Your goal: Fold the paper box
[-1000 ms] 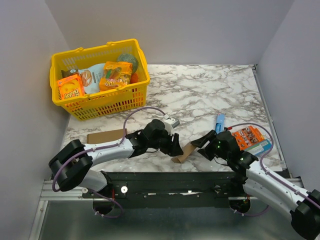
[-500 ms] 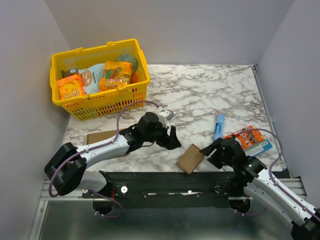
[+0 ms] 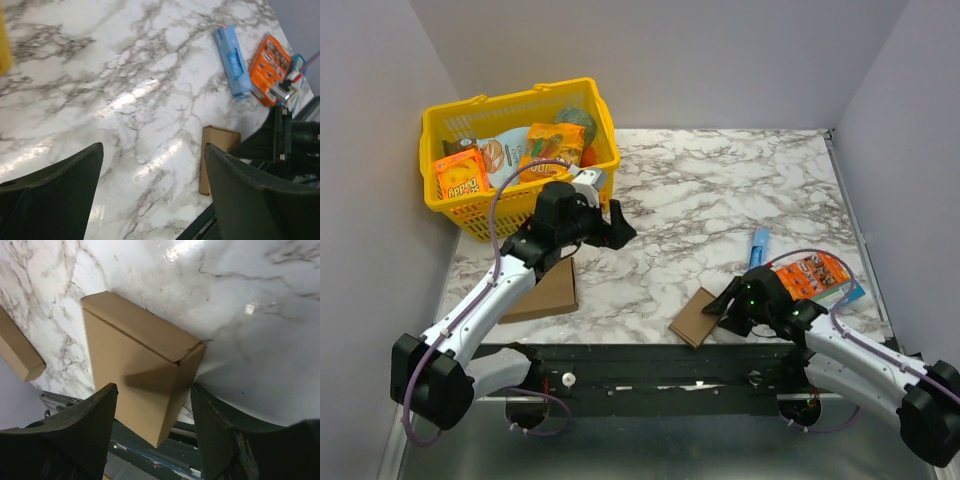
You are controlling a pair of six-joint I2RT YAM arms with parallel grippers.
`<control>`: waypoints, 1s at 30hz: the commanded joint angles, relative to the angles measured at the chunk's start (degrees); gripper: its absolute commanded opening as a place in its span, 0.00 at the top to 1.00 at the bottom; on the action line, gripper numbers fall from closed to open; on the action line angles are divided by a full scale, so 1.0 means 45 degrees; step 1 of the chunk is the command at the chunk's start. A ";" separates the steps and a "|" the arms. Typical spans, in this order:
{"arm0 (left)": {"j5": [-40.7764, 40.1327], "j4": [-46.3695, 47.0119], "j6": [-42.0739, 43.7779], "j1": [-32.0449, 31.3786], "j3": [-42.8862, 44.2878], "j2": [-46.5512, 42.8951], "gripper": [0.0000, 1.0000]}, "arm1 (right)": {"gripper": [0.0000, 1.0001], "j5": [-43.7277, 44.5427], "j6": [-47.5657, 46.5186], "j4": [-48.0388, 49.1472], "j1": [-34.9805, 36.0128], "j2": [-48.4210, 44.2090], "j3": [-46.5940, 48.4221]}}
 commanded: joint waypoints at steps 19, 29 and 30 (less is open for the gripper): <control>-0.0643 -0.0317 0.0830 0.3104 0.0767 -0.0659 0.09 | 0.33 -0.2849 -0.2137 0.6924 0.2427 1.2036 0.8517; -0.0976 -0.0258 0.1065 0.3397 0.0649 -0.0776 0.09 | 0.28 -0.0978 -0.3032 0.7120 0.2857 1.1845 0.9401; -0.0975 -0.0238 0.1046 0.3455 0.0649 -0.0795 0.09 | 0.27 -0.0820 -0.3305 0.7023 0.2857 1.1515 0.9498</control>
